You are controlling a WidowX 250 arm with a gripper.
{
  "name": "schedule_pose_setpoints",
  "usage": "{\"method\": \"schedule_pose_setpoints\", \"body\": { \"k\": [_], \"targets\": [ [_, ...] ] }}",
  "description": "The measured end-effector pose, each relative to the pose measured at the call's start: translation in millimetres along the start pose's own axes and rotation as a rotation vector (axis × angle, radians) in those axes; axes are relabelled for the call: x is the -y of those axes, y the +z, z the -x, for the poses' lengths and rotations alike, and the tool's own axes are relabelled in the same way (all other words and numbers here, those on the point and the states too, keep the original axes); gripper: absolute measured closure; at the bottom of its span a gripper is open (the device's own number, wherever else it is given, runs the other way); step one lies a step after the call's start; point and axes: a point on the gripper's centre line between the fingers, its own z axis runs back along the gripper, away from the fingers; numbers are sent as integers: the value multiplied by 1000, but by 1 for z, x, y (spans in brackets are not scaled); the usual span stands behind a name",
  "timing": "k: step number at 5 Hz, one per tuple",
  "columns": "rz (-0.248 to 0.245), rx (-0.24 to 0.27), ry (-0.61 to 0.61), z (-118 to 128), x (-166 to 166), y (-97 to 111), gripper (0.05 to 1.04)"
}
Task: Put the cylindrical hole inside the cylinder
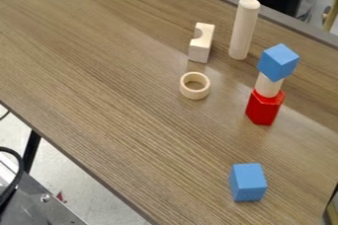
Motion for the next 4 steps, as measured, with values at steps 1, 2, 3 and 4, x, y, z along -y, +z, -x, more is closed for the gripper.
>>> {"method": "schedule_pose_setpoints", "body": {
  "k": [1, 2, 3, 4],
  "targets": [
    [12, -43, -6, 4, 5, -15, 83],
    [35, -94, 62, 24, 12, -29, 83],
    [41, -105, 130, 44, 9, -29, 83],
    [69, -122, 186, 64, 12, -29, 83]
  ]
}}
